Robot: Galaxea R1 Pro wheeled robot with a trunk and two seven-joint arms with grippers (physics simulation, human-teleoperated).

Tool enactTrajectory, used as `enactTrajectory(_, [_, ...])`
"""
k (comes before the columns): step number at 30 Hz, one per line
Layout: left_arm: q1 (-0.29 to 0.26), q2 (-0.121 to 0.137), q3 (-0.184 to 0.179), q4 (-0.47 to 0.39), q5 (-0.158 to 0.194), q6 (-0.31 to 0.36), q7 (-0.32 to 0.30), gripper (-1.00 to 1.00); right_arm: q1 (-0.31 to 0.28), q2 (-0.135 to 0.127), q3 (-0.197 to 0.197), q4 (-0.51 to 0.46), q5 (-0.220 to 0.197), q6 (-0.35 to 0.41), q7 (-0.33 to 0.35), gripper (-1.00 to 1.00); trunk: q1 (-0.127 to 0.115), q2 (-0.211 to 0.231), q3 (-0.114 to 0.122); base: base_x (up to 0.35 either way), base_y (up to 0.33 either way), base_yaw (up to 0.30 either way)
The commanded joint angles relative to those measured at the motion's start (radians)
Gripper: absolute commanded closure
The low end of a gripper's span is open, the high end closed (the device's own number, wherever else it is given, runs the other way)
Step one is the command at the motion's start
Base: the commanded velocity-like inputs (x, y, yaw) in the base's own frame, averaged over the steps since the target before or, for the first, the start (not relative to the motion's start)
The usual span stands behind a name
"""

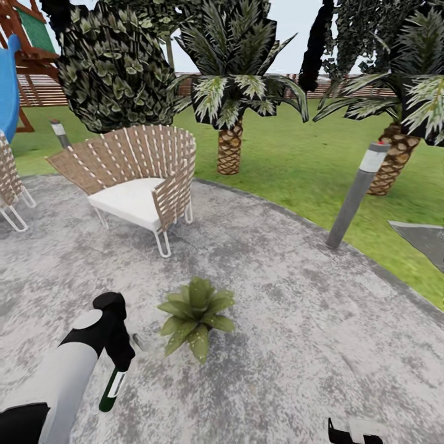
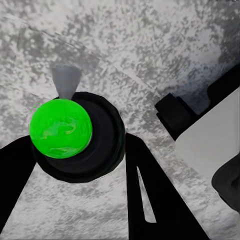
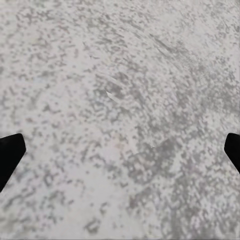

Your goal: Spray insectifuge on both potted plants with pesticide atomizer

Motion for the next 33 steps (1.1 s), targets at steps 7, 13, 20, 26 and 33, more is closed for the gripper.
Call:
enactTrajectory(7, [-0.001,0.000,0.002,-0.004,-0.008,0.011,-0.009,1.00,-0.001,-0.001,-0.005,0.002,0.011,-0.003,-0.006,-1.00,0.000,0.000,-0.001,0.144,0.303,-0.246])
enactTrajectory(13, [-0.001,0.001,0.001,-0.007,-0.008,0.011,-0.009,1.00,-0.001,-0.001,-0.006,0.002,0.010,-0.003,-0.007,-1.00,0.000,0.000,-0.001,-0.091,0.324,-0.264])
enactTrajectory(20, [-0.001,-0.006,-0.002,-0.007,-0.008,0.011,-0.009,1.00,-0.001,0.002,-0.008,0.001,0.007,-0.003,-0.007,-1.00,0.000,0.000,-0.003,-0.157,0.293,-0.220])
enactTrajectory(26, [-0.004,-0.024,-0.002,-0.008,-0.008,0.011,-0.009,1.00,-0.001,0.002,-0.008,0.000,0.007,-0.003,-0.007,-1.00,0.000,0.000,-0.003,-0.002,0.079,-0.107])
enactTrajectory(33, [-0.007,-0.024,-0.002,-0.014,-0.008,0.011,-0.009,1.00,-0.001,0.002,-0.007,0.001,0.008,-0.003,-0.007,-1.00,0.000,0.000,-0.003,0.000,0.001,-0.283])
